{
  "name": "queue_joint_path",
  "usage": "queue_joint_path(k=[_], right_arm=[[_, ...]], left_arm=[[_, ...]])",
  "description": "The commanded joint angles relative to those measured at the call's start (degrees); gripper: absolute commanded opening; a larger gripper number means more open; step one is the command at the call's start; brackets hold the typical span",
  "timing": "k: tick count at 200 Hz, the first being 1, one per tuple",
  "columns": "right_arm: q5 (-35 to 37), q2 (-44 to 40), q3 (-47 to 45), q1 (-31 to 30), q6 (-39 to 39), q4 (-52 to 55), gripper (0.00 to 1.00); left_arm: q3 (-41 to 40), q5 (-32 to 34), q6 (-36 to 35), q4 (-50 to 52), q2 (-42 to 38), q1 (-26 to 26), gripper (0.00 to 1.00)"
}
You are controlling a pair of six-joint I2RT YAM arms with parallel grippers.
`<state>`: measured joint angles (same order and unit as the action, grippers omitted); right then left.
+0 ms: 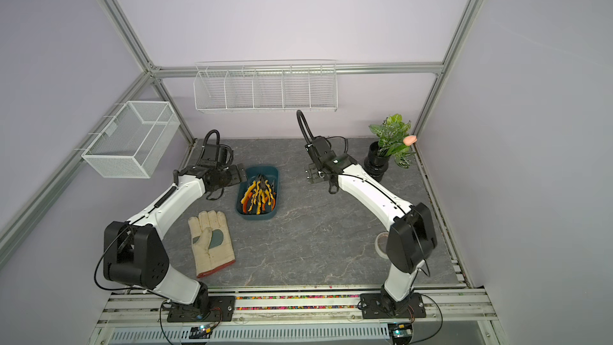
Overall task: Take the pliers out of the storage box
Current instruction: Pick up the pliers from the storage box.
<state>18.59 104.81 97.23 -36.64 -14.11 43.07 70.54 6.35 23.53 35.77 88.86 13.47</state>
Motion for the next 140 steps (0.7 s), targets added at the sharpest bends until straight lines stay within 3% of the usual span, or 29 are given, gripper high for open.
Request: queue_joint_path(k=[1, 39, 73, 88, 109, 140], right_arm=[[-13.6, 7.7, 13.5, -0.8, -4.3, 9.4, 0.92], [-19.6, 27.3, 42.7, -5.7, -2.1, 24.6, 0.9], [-23.2, 43.1, 68.3, -7.8, -4.1, 35.8, 0.86], [-22.8, 44.5, 69.4, -7.7, -4.9, 36.3, 0.84], [-19.4, 43.4, 67.0, -7.7, -4.9, 36.0, 0.84], [-10.0, 40.2, 63.5, -6.8, -5.3, 36.9, 0.87]], left_arm=[[1.9, 1.2, 1.2, 5.0, -1.4, -0.1, 1.0], [0.8, 0.8, 1.4, 5.5, -1.9, -0.9, 1.0], [-1.0, -1.8, 2.6, 5.0, -3.1, -5.3, 1.0], [-1.2, -4.6, 1.7, 4.6, -3.5, -5.7, 1.0], [-1.5, -13.6, -1.1, 3.6, -3.2, -4.7, 0.95], [3.8, -4.8, -6.0, 12.1, 1.1, 5.0, 0.93]])
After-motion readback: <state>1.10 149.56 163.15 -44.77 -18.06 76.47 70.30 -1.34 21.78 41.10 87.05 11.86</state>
